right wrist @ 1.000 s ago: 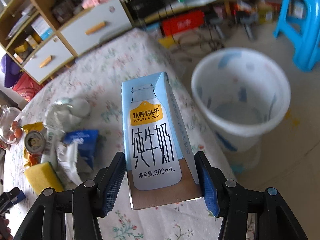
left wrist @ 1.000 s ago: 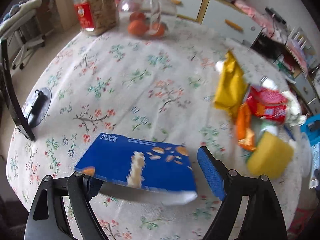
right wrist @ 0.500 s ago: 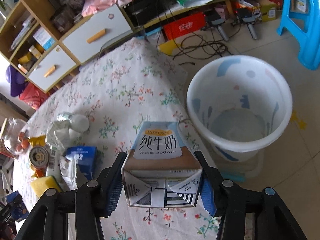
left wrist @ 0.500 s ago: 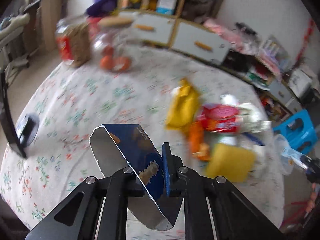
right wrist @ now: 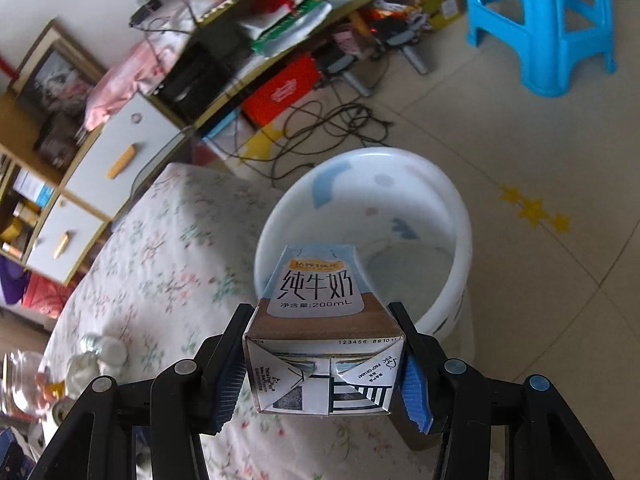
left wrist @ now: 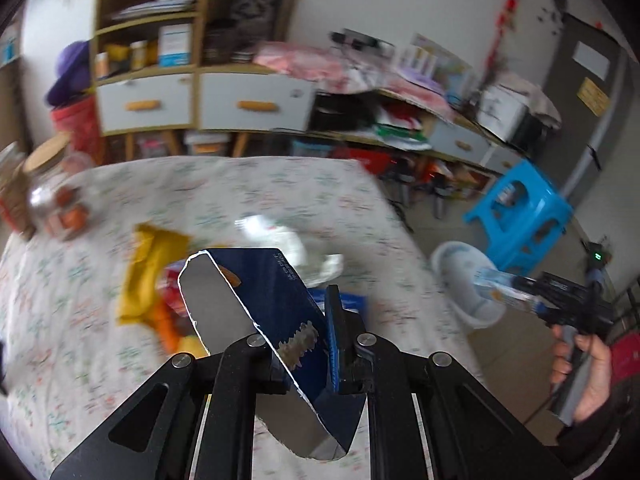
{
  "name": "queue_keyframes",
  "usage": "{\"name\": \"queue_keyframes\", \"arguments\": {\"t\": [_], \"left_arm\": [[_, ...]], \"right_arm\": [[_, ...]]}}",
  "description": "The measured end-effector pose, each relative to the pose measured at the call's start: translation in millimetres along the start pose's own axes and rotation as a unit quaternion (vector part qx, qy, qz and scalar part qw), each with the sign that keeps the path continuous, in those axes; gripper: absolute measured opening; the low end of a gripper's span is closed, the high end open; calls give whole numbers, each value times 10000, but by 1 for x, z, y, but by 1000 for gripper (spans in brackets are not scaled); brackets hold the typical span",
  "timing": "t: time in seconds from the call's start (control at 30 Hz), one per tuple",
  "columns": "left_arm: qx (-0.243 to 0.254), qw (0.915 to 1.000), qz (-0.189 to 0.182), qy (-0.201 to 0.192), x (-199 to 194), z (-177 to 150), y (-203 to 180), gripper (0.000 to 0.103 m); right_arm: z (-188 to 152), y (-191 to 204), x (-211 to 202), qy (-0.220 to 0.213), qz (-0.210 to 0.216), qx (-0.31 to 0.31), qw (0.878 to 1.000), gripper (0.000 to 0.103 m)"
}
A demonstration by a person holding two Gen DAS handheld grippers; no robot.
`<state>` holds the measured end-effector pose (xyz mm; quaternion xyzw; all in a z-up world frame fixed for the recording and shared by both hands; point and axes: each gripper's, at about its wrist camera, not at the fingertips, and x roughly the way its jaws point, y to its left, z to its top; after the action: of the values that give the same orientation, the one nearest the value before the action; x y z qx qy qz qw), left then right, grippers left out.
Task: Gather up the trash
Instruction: 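Carry both items to the white bin and open the right tool over it, then open the left tool to drop the blue cereal box into the bin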
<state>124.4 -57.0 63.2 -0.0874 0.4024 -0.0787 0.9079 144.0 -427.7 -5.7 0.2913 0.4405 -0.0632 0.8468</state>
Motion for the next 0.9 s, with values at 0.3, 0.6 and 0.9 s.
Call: {"name": "queue_keyframes", "arguments": {"t": [0.3, 0.6, 0.9], "left_arm": [[762, 9947, -505, 461, 67, 14, -101, 13], [1322, 9819, -881, 1035, 154, 20, -192, 14], [1543, 9688, -1339, 1404, 211, 24, -239, 35]], "right_arm": [[6, -23, 2, 99, -56, 318, 9994, 81], [6, -70, -25, -22, -411, 444, 9982, 81], [13, -93, -33, -84, -698, 291, 9971, 81]]}}
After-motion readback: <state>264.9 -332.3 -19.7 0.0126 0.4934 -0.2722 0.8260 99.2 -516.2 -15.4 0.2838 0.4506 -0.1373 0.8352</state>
